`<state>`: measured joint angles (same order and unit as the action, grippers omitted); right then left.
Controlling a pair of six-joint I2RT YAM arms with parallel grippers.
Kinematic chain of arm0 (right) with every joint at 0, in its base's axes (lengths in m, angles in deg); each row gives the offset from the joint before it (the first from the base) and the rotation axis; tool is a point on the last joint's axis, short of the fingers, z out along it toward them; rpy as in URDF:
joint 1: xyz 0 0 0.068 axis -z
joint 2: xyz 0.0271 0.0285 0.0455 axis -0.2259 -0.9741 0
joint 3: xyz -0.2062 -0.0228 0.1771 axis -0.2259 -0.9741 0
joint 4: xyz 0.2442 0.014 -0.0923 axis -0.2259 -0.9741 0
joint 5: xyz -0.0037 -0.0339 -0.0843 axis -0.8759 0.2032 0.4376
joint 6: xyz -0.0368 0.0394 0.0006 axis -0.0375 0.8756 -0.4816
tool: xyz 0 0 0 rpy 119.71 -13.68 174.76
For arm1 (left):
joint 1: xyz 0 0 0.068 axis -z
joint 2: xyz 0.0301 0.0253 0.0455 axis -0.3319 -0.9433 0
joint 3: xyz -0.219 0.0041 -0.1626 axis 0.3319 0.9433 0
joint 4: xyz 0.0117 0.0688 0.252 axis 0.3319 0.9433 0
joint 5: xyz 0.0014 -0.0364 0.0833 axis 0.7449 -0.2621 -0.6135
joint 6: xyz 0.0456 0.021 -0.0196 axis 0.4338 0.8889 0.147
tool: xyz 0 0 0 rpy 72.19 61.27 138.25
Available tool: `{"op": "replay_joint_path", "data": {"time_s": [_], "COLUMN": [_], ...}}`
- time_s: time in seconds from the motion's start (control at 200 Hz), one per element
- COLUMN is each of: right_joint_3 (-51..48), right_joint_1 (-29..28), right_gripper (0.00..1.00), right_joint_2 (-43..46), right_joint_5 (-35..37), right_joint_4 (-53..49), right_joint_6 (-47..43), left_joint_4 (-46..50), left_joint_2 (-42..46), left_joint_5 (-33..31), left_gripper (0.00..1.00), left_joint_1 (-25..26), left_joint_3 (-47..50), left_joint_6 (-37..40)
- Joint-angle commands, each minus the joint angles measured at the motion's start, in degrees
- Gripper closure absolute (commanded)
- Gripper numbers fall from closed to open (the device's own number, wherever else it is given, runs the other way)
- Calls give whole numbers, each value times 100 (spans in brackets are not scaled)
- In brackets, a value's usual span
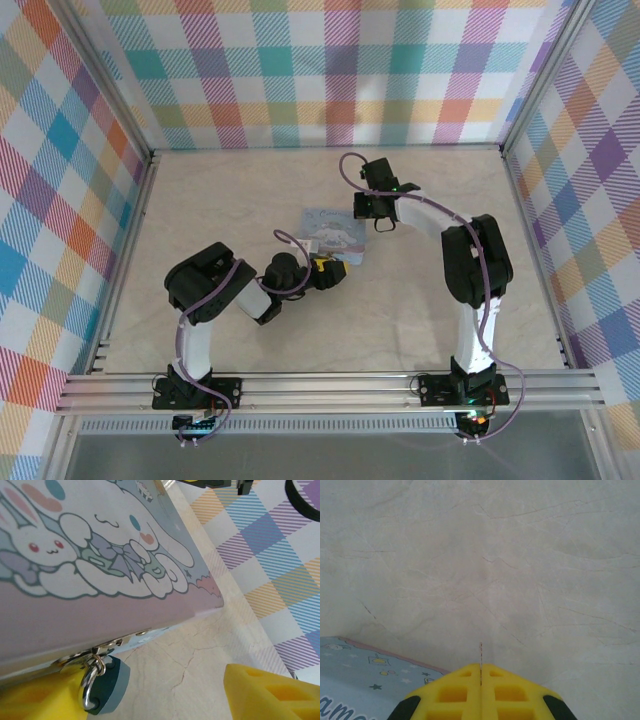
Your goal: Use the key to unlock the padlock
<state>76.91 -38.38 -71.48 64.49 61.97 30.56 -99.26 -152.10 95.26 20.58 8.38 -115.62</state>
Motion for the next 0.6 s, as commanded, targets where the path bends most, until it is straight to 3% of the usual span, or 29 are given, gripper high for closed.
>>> {"op": "replay_joint_path", "data": {"time_s": [0.0,0.34,0.595], "right_joint_3": [67,-401,-1335], "right_joint_1": [27,339,119], "right_gripper": [100,100,100], "right_joint_2": [341,865,1201], "right_joint_5": [144,472,196], "right_joint_4": [-446,-553,-244], "right_joint_6": [-7,73,289], "left_joint_4": [-251,-71,-2], "left_joint_2": [-102,-33,-146], "left_joint_5": [122,176,333], "left_gripper": [30,29,28], "left_joint_1": [-42,-50,-51], "left_joint_3": [-97,-68,-152], "left_joint_6": [-6,28,-24]}}
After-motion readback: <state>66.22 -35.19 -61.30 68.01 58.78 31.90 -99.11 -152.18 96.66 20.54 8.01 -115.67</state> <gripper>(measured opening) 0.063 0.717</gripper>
